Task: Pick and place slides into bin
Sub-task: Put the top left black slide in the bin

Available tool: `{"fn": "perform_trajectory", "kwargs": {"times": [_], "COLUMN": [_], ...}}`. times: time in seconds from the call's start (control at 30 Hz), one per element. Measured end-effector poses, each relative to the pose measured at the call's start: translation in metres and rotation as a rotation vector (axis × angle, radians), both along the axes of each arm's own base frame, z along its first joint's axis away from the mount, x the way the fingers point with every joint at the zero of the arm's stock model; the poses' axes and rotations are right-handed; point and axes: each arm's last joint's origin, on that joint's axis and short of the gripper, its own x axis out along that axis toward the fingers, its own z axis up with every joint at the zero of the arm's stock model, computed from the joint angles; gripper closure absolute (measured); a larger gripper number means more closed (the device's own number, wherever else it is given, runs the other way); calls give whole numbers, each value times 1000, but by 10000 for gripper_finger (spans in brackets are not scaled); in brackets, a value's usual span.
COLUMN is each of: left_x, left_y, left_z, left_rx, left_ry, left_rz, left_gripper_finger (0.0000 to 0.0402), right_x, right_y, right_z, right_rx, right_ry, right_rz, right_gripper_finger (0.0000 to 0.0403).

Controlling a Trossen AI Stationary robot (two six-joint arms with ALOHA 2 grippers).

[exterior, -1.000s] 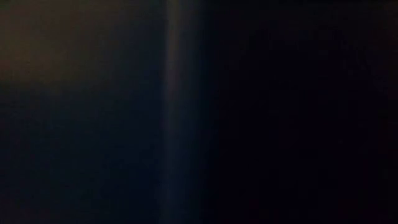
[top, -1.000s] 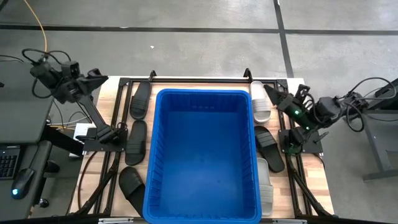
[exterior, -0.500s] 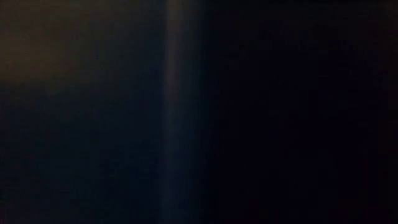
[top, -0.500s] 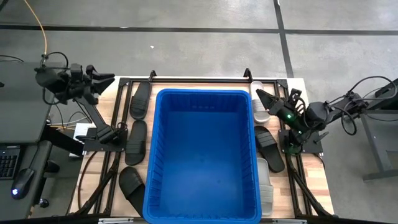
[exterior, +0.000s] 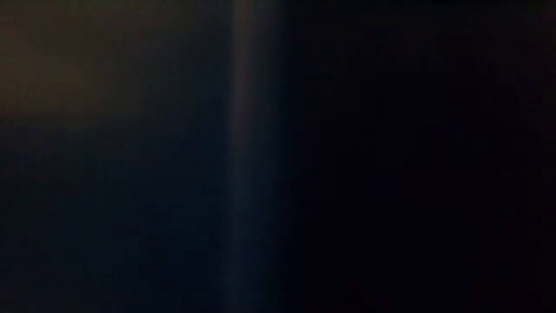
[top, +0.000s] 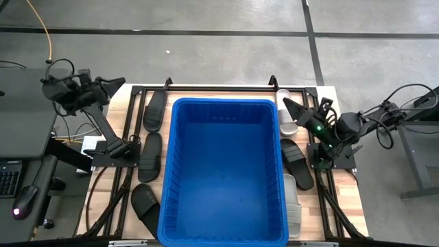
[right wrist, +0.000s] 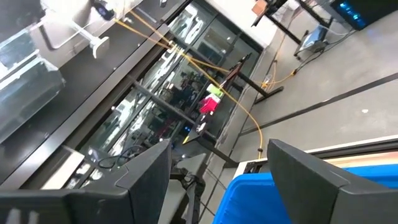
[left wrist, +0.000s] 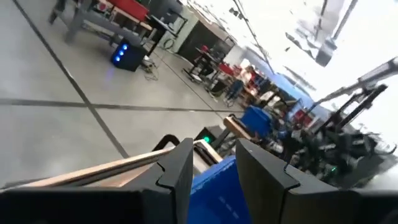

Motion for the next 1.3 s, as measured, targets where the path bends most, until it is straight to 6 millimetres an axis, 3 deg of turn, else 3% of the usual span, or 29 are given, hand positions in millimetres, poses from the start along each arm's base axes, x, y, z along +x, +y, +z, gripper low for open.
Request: {"fn": "perform_trajectory", "kwargs": {"times": [0.23, 0.33, 0.53, 0.77, 1.1, 1.3], "left_x": [-18, -13, -9, 1, 66, 81], "left_y": [50, 71, 69, 34, -76, -100], "left_z": [6, 6, 6, 3, -35, -41], "left_rx": [-253, -329, -241, -228, -140, -250], "left_ry": [-184, -213, -146, -102, 41, -9], "left_rz": [-114, -234, -317, -450, -456, -344], "left_gripper_finger": [289, 289, 289, 289, 289, 300], "right_x": [0, 0, 0, 1, 1, 2], "right_y": [0, 0, 0, 1, 1, 2], "right_z": [-1, -1, -2, -3, -4, -3], "right_rx": [0, -1, -7, 4, -2, -22], "right_ry": [9, 9, 22, 14, 19, 18], "right_rz": [-17, -13, -8, 20, 32, 101], "right_gripper_finger": [148, 148, 148, 148, 148, 148]}}
